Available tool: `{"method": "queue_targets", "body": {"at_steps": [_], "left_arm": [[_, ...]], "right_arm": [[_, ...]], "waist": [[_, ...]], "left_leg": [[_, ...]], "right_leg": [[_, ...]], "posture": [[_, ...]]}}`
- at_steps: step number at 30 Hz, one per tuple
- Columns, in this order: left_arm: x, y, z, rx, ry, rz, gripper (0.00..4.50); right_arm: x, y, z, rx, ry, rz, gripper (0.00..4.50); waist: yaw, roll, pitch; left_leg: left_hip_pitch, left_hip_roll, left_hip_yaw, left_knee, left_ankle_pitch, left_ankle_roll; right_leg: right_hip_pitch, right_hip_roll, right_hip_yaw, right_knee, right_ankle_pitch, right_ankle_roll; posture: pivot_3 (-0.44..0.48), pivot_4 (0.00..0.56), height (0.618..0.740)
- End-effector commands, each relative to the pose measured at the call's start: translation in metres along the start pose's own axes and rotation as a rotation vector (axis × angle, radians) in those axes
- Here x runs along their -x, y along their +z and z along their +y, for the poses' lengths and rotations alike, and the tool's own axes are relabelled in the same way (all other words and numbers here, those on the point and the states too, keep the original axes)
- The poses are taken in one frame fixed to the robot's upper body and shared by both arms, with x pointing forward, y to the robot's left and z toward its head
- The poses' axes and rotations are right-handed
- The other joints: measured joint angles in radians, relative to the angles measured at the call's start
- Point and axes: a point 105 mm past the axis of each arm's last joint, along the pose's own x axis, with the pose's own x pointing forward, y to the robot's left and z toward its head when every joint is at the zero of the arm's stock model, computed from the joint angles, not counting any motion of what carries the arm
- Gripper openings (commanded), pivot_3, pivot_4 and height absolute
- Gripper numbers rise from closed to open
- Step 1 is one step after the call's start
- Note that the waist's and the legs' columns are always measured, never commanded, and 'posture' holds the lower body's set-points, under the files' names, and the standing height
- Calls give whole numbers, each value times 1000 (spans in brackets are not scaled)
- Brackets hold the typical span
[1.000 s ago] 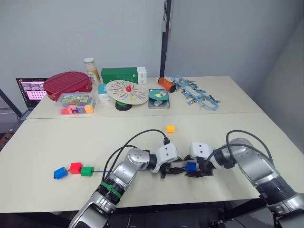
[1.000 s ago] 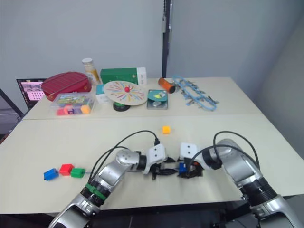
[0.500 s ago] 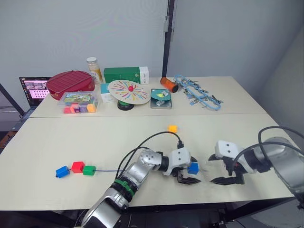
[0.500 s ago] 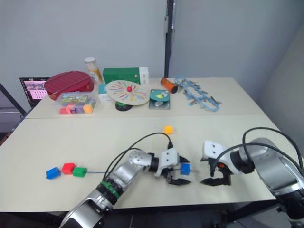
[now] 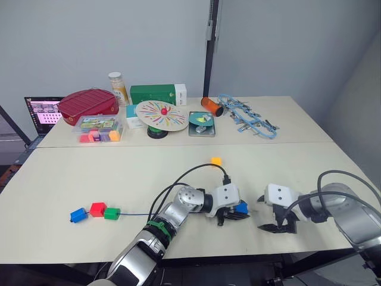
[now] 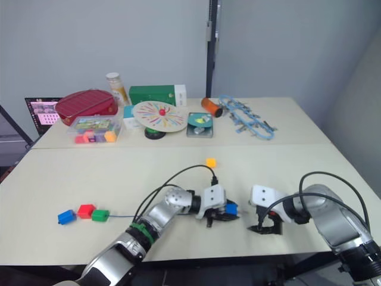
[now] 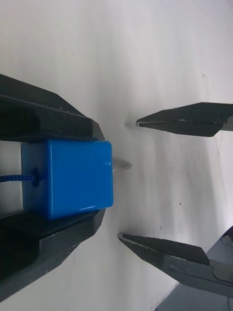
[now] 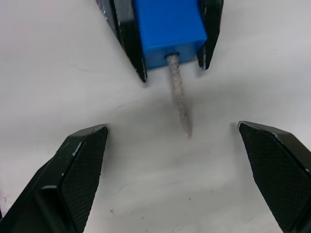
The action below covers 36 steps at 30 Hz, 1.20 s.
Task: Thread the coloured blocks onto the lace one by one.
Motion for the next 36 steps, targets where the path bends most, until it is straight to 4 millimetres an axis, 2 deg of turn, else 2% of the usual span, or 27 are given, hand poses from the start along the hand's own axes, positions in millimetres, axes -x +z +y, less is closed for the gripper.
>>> {"method": "queue_targets", "body": {"at_steps": [1,10,13,17,21,25,28,31,36], "left_arm": [[-1,8,0,-28,-14,-14,1209],[2,15,8,-44,3,-7,1209],[11,12,11,-87,19,30,1209],[35,9,20,-131,91,84,1209],[92,4,27,-139,200,95,1209],[159,-17,6,-65,206,147,1209],[195,-31,-6,-31,233,228,1209],[239,-49,-19,36,295,314,1209],[294,-64,-42,153,373,389,1209]], "right_arm": [[-4,9,-7,26,-12,-34,3954],[-16,0,-8,9,51,3,954],[-16,-1,-11,14,56,20,0],[-15,-5,-17,16,42,35,0],[-19,4,-21,29,71,17,0],[-22,19,-21,63,123,-13,0],[-23,25,-22,88,147,-16,0],[-26,37,-26,117,158,-35,0],[-29,49,-28,144,176,-59,0]], "waist": [[-4,0,0],[-6,0,0],[-7,0,0],[-7,0,0],[-13,0,0],[-26,1,0],[-28,1,0],[-30,1,0],[-34,2,0]], "left_leg": [[0,0,0,0,0,0],[0,0,0,1,0,0],[0,0,0,1,0,0],[0,0,0,1,0,0],[1,0,0,1,0,0],[1,2,-1,-1,1,-2],[2,2,-1,-3,1,-2],[2,2,-1,-3,0,-2],[2,2,-1,-7,1,-3]], "right_leg": [[0,0,0,0,0,0],[0,0,0,0,0,0],[1,0,0,0,0,0],[0,1,1,1,0,0],[0,1,1,2,0,0],[-2,1,2,3,0,0],[-2,1,2,2,0,-1],[-2,1,2,2,0,-1],[-4,0,2,2,-1,-2]], "posture": [[0,150,740],[0,150,740],[0,150,740],[0,150,740],[0,150,740],[0,150,740],[0,150,740],[0,150,740],[0,150,740]]}}
